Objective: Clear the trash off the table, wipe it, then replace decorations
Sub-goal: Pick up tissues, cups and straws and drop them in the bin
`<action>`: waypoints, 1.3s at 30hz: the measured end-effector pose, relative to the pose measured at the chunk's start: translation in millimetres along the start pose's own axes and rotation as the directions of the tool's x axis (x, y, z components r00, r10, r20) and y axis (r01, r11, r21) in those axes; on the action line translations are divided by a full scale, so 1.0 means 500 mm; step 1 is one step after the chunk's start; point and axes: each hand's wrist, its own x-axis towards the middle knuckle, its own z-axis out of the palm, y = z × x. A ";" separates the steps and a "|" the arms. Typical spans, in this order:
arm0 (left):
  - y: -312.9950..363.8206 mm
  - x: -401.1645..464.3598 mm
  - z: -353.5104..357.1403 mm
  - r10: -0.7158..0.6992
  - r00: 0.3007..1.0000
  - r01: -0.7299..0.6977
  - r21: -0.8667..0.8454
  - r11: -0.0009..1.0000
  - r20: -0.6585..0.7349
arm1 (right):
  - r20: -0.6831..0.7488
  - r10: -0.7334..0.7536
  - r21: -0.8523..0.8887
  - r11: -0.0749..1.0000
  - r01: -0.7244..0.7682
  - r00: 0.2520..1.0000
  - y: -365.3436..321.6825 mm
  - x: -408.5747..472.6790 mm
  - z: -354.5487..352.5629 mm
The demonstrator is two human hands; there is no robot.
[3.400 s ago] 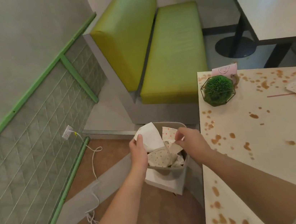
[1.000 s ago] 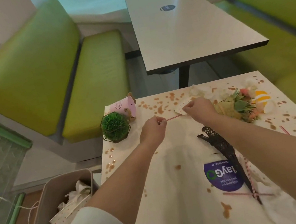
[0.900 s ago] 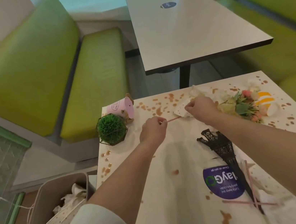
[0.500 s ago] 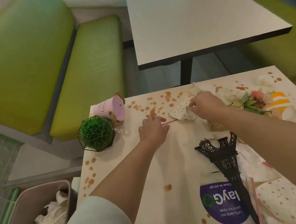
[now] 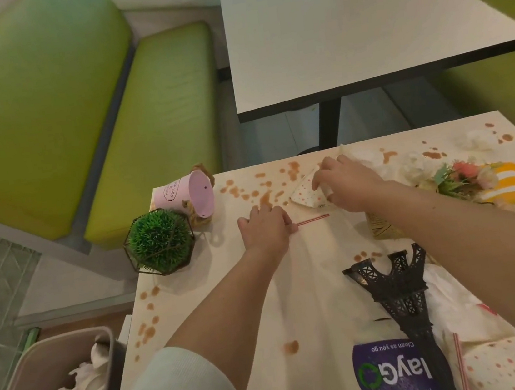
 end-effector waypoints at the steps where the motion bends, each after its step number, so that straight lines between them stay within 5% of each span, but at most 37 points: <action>1: 0.002 0.002 0.000 0.007 1.000 -0.007 0.021 1.000 0.001 | 0.002 0.009 0.015 1.000 -0.009 1.000 -0.002 0.000 0.000; 13: 0.024 -0.005 0.001 0.102 0.995 -0.095 0.250 0.964 -0.012 | -0.311 0.235 0.367 0.924 -0.112 0.921 -0.016 -0.054 -0.045; 17: 0.020 -0.029 -0.028 -0.101 0.993 0.088 -0.193 0.977 -0.061 | -0.274 0.331 0.530 0.836 -0.146 0.903 -0.041 -0.076 -0.066; 21: -0.011 -0.066 -0.072 -0.293 0.956 0.226 -0.700 0.677 0.025 | -0.228 0.386 0.699 0.704 -0.126 0.894 -0.100 -0.094 -0.086; 29: -0.149 -0.211 -0.155 -0.210 0.978 0.115 -0.822 0.558 -0.007 | -0.223 0.300 0.728 0.684 -0.047 0.927 -0.298 -0.146 -0.091; 39: -0.451 -0.418 -0.164 -0.359 0.933 0.131 -0.887 0.443 -0.042 | -0.083 0.283 0.874 0.482 -0.066 0.956 -0.608 -0.240 -0.016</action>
